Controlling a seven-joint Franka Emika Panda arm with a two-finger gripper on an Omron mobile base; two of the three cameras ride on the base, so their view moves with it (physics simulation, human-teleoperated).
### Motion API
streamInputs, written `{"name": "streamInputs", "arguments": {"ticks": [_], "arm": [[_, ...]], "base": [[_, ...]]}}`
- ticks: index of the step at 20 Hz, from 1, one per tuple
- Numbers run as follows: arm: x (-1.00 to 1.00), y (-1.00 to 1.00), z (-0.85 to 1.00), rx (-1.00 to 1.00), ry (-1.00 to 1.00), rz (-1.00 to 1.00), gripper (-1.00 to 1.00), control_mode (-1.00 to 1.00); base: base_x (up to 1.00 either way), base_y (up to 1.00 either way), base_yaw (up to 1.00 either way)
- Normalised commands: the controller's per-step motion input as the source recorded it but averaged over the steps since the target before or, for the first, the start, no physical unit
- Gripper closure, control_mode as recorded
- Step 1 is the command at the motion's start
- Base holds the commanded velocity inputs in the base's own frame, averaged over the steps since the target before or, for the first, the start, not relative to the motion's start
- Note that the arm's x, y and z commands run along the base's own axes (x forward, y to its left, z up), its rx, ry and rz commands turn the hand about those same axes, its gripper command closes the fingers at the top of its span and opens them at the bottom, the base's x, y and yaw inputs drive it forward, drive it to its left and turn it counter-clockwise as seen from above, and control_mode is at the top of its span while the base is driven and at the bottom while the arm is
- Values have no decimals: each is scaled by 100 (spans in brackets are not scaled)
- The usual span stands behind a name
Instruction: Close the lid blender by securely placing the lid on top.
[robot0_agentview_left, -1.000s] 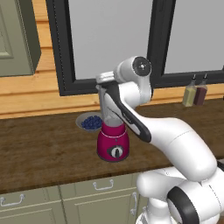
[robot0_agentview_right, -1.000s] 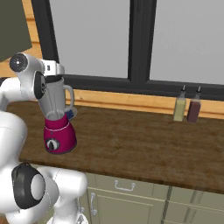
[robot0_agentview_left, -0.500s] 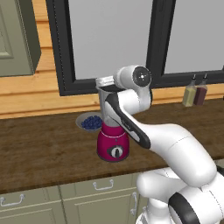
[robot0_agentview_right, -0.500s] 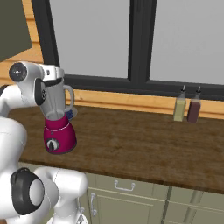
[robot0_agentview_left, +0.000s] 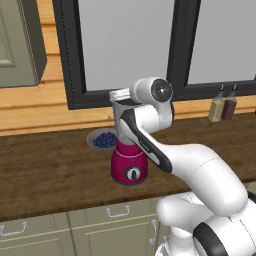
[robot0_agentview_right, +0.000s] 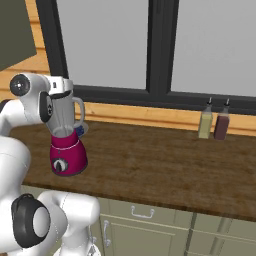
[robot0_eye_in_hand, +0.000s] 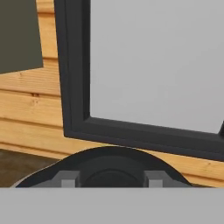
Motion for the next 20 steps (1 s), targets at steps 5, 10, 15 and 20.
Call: {"name": "streamInputs", "arguments": {"ticks": [5,10,15,20], "arm": [[0,-20,-41,0,0,-1,100,-100],[0,-48,-51,0,6,-1,100,-100],[0,-28,-67,-1,11,-1,100,-100],[0,-28,-83,0,11,-4,100,-100]], "base": [[0,0,0],[0,0,0],[0,0,0],[0,0,0]]}}
